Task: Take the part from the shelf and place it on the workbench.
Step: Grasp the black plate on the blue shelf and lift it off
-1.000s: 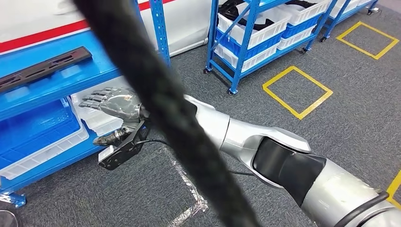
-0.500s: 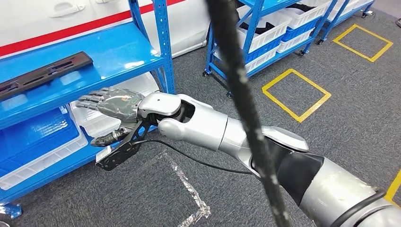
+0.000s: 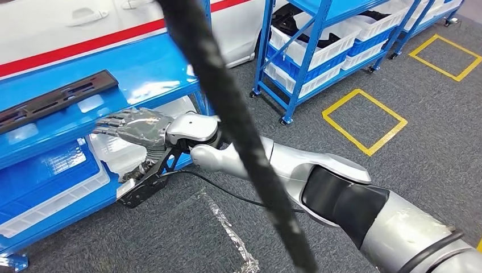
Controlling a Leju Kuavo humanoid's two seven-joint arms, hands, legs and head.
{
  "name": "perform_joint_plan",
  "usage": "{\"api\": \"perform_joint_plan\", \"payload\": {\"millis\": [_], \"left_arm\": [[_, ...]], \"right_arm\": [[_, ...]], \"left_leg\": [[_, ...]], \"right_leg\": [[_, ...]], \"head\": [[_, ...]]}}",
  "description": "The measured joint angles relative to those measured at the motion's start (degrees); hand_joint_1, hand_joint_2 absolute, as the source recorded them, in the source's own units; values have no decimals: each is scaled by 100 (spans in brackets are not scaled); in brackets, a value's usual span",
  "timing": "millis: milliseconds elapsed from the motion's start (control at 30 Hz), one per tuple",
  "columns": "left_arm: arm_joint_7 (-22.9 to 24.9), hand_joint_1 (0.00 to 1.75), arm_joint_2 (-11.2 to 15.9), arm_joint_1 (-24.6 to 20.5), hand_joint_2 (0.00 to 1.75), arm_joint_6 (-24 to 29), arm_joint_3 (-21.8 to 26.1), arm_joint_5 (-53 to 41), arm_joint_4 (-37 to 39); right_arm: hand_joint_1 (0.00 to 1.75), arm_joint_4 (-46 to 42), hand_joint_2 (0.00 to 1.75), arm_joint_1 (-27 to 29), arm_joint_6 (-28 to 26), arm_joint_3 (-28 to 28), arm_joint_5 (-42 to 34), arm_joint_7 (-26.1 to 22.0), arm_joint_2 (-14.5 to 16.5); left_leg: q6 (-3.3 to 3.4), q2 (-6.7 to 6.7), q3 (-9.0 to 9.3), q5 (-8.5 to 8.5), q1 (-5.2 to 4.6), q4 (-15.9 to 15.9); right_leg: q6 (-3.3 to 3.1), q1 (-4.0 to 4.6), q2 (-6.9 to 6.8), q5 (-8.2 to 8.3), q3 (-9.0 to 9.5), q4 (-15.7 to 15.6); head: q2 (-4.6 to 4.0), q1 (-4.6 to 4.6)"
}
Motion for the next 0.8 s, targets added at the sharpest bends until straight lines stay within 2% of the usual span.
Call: {"api": "perform_joint_plan", "payload": {"millis": [67,100,167,200,233,267,333,367,400,467,500,567,600,667,700,733,767,800], "left_arm": [[2,0,-9,-6,0,-1,-2,1,0],[2,0,-10,-16,0,3,-5,3,0],[9,0,-7,-34,0,9,-27,9,0],[14,0,-4,-29,0,11,-40,13,1],[21,0,-4,-16,0,11,-50,14,1],[27,0,-4,-2,0,11,-55,15,2],[34,0,-3,8,0,11,-57,15,2],[35,0,-3,3,0,11,-63,15,3],[36,0,-2,-5,0,11,-71,15,3],[38,0,-2,-15,0,13,-87,15,4],[40,0,-3,-14,0,14,-90,15,4],[45,0,-7,-8,0,20,-91,15,4],[46,0,-8,-12,0,25,-91,15,4],[48,0,-8,-23,0,34,-92,15,4],[49,0,-8,-24,0,35,-92,15,4],[50,0,-8,-22,0,35,-93,15,4],[51,0,-8,-19,0,35,-93,15,4],[53,0,-9,-17,0,35,-93,15,4]], "right_arm": [[0,1,44,-20,-4,5,27,-16,9],[0,1,0,-31,-5,9,37,-24,15],[0,8,0,-29,1,28,44,-27,25],[0,14,0,-14,6,43,45,-20,26],[0,23,0,1,9,57,43,-10,27],[0,32,0,11,9,67,39,3,28],[0,49,0,15,-1,74,28,22,34],[0,57,0,13,-7,75,21,28,38],[0,66,0,14,-13,77,9,32,43],[0,85,0,30,-19,78,-44,33,48],[0,92,0,38,-21,77,-77,33,49],[0,106,0,40,-20,77,-140,34,50],[0,111,0,38,-17,77,-165,34,50],[0,126,0,51,-10,77,-199,36,50],[0,131,0,62,-7,77,-211,37,50],[0,136,0,72,-5,77,-223,38,50],[0,138,0,75,-5,77,-234,42,50],[0,139,0,71,-4,77,-244,45,51]], "left_leg": [[-47,25,-45,-89,1,193],[-74,38,-187,-186,10,457],[-140,47,-618,-418,28,1150],[-174,49,-818,-472,40,1392],[-197,51,-939,-416,54,1451],[-215,54,-966,-237,70,1313],[-245,58,-813,291,101,646],[-246,62,-738,405,97,336],[-222,65,-685,479,85,158],[-126,65,-673,448,58,102],[-74,64,-660,496,66,123],[-9,65,-640,496,85,110],[22,66,-627,494,90,101],[71,64,-613,474,76,101],[85,62,-605,464,66,102],[94,58,-593,453,58,103],[97,53,-575,440,50,103],[97,47,-551,426,44,103]], "right_leg": [[-31,-44,-12,-17,151,-113],[-40,-64,-17,-26,216,-155],[-50,-79,-24,-70,280,-173],[-46,-90,-23,-103,303,-164],[-37,-103,-18,-141,328,-145],[-22,-117,-11,-185,354,-115],[31,-141,2,-286,403,-32],[61,-145,6,-328,407,14],[93,-140,8,-361,395,52],[148,-121,9,-404,368,99],[177,-115,8,-434,361,113],[227,-121,1,-583,285,307],[249,-126,-3,-723,168,558],[272,-134,-13,-1040,-213,1322],[275,-138,-14,-1114,-385,1623],[270,-139,-15,-1093,-482,1757],[254,-137,-15,-961,-465,1659],[225,-129,-15,-754,-351,1369]], "head": [[0,-6],[0,-11],[0,-15],[0,-15],[0,-15],[0,-15],[0,-16],[0,-23],[0,-29],[0,-34],[0,-30],[0,-15],[0,-9],[0,1],[0,1],[0,1],[0,1],[0,2]]}}
